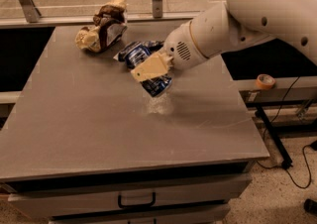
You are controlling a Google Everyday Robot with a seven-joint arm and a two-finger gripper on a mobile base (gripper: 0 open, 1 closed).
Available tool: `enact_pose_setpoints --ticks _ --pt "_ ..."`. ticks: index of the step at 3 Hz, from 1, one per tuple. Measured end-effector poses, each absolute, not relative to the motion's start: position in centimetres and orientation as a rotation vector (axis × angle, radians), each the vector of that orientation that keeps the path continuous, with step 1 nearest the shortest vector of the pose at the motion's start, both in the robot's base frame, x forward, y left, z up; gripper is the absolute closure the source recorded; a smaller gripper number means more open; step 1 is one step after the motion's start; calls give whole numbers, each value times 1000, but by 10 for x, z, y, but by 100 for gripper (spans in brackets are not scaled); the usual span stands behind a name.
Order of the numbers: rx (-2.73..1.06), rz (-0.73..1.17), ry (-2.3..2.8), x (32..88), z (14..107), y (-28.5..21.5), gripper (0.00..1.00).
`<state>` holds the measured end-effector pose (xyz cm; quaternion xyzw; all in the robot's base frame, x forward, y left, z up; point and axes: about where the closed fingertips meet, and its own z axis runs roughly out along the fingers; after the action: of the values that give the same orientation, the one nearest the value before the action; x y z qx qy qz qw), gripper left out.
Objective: Place pepsi can upright
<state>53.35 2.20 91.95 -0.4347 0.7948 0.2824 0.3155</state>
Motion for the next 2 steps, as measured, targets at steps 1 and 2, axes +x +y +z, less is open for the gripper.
enact_pose_setpoints --ticks 1,2 --pt "-1002 947 1977 543 898 26 100" --pt "-815 1101 1775 554 907 13 100"
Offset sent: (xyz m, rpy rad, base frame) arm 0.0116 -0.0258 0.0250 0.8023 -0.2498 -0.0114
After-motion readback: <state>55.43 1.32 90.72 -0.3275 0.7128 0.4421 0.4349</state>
